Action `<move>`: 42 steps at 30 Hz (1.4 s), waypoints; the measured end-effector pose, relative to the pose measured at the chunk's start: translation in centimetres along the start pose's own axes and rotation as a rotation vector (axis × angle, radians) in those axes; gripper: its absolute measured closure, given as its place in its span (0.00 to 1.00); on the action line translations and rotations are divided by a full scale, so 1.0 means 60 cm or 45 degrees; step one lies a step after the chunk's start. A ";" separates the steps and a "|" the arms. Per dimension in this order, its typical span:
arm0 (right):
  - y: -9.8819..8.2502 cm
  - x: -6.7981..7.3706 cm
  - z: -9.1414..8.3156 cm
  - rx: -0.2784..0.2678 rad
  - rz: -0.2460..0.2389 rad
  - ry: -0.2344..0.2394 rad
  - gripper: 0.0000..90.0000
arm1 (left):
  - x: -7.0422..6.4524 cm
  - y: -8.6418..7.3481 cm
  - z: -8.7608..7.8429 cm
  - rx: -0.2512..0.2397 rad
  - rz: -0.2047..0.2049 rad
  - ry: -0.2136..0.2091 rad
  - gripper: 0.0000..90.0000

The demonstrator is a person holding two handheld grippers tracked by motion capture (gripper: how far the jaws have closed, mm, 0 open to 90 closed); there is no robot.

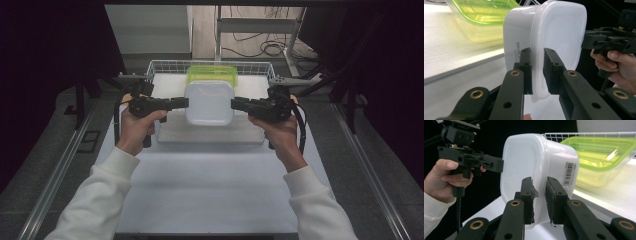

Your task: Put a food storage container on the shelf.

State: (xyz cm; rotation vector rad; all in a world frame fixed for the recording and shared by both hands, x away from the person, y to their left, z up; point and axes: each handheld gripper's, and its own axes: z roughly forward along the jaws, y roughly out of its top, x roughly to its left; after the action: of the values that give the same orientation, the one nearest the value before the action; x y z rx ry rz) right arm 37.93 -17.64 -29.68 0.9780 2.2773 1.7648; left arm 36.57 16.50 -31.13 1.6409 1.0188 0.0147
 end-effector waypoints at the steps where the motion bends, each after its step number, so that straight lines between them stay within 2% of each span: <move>1: 0.001 -0.001 0.000 -0.001 -0.005 0.004 0.84 | 0.001 0.002 0.001 -0.003 -0.002 0.000 0.86; 14: 0.028 -0.008 0.003 -0.028 0.007 0.018 0.84 | 0.003 0.044 0.002 0.007 0.029 0.021 0.86; 17: 0.043 -0.014 0.005 -0.034 0.013 0.020 0.85 | 0.004 0.063 0.003 0.007 0.036 0.031 0.86; 22: 0.060 -0.020 0.010 -0.036 0.031 0.032 0.85 | 0.008 0.081 -0.001 -0.004 0.041 0.025 0.86; 23: 0.068 -0.023 0.013 -0.042 0.058 0.049 0.85 | 0.012 0.092 -0.002 0.003 0.042 0.027 0.86; 30: 0.094 -0.035 0.022 -0.049 0.077 0.046 0.85 | 0.017 0.118 0.000 -0.012 0.027 0.036 0.86; 33: 0.108 -0.044 0.028 -0.053 0.088 0.038 0.85 | 0.025 0.132 0.006 -0.032 0.006 0.027 0.86; 38: 0.119 -0.063 0.035 -0.055 0.122 0.028 0.85 | 0.029 0.148 0.015 -0.023 0.013 0.042 0.86; 42: 0.125 -0.076 0.039 -0.051 0.139 0.025 0.85 | 0.038 0.159 0.026 -0.017 -0.006 0.037 0.86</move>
State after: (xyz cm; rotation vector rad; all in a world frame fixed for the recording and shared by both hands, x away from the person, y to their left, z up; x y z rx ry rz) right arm 45.76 -17.20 -25.06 1.1022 2.2303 1.8629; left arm 44.49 16.93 -25.15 1.6302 1.0429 0.0422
